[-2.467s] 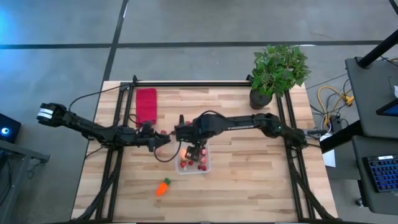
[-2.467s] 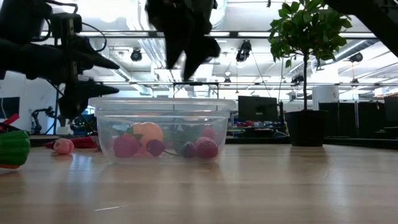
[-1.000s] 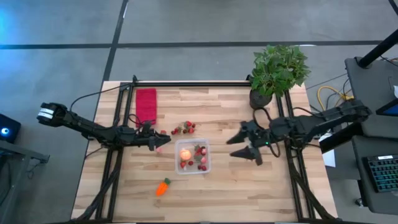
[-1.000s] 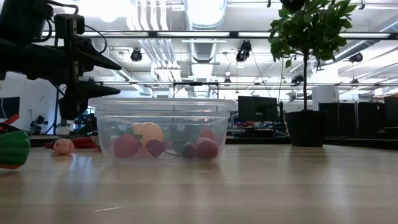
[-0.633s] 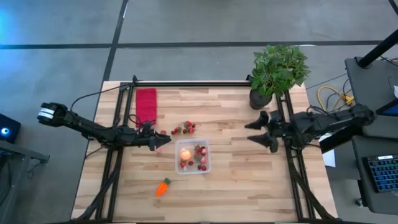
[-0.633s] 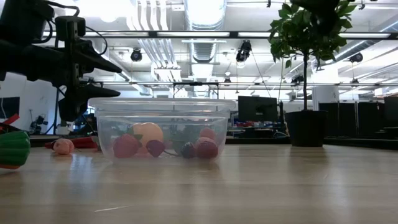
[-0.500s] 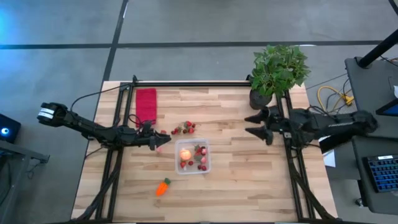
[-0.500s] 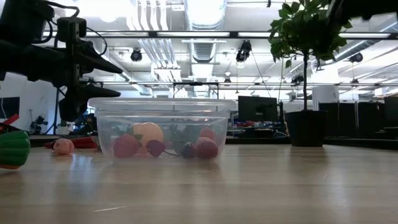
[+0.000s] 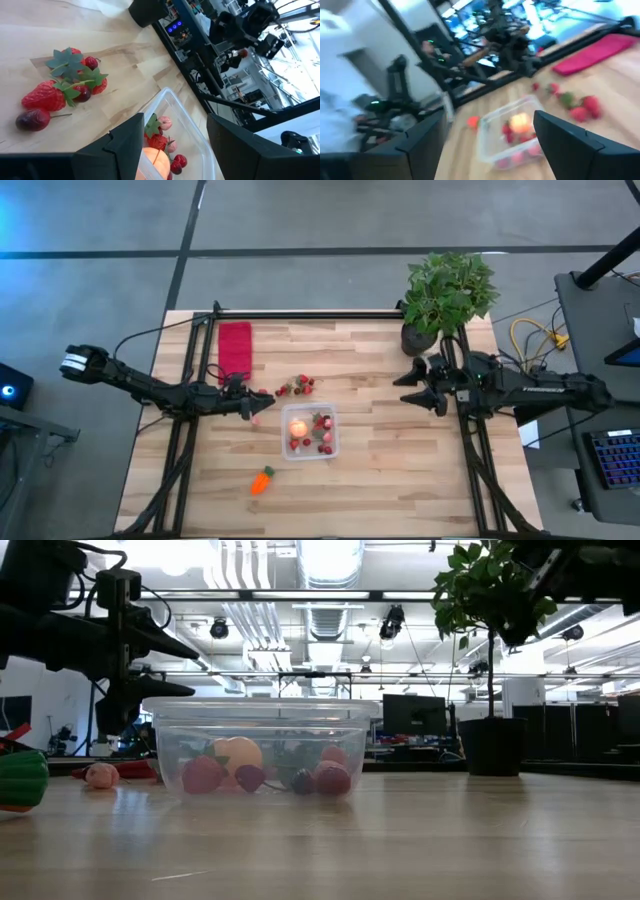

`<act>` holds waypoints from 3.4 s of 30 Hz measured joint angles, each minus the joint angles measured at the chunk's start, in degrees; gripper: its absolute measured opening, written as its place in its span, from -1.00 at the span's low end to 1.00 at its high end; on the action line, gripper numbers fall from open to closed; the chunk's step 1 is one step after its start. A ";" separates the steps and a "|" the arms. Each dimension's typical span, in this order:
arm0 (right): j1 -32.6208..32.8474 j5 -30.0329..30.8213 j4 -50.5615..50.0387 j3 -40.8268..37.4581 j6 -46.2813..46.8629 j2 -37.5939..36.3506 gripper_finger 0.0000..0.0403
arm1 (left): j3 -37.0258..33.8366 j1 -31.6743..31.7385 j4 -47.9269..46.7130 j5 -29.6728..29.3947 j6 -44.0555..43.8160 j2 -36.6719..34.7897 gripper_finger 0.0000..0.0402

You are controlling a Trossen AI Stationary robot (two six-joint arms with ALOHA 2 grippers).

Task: Pick and placing Produce into tupperware
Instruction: Put the orange carrot into the transparent bin

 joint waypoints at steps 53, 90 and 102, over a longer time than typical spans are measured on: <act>4.59 16.10 -1.08 -16.10 3.09 -5.87 0.44 | 53.79 -22.46 -93.24 25.60 -20.54 25.63 0.01; 4.61 16.10 -1.11 -16.09 3.09 -5.90 0.43 | 57.72 -27.43 -73.48 19.76 -29.86 43.27 0.01; 4.61 16.10 -1.19 -16.09 3.09 -5.87 0.44 | 58.16 -27.40 -74.26 20.09 -33.16 42.07 0.01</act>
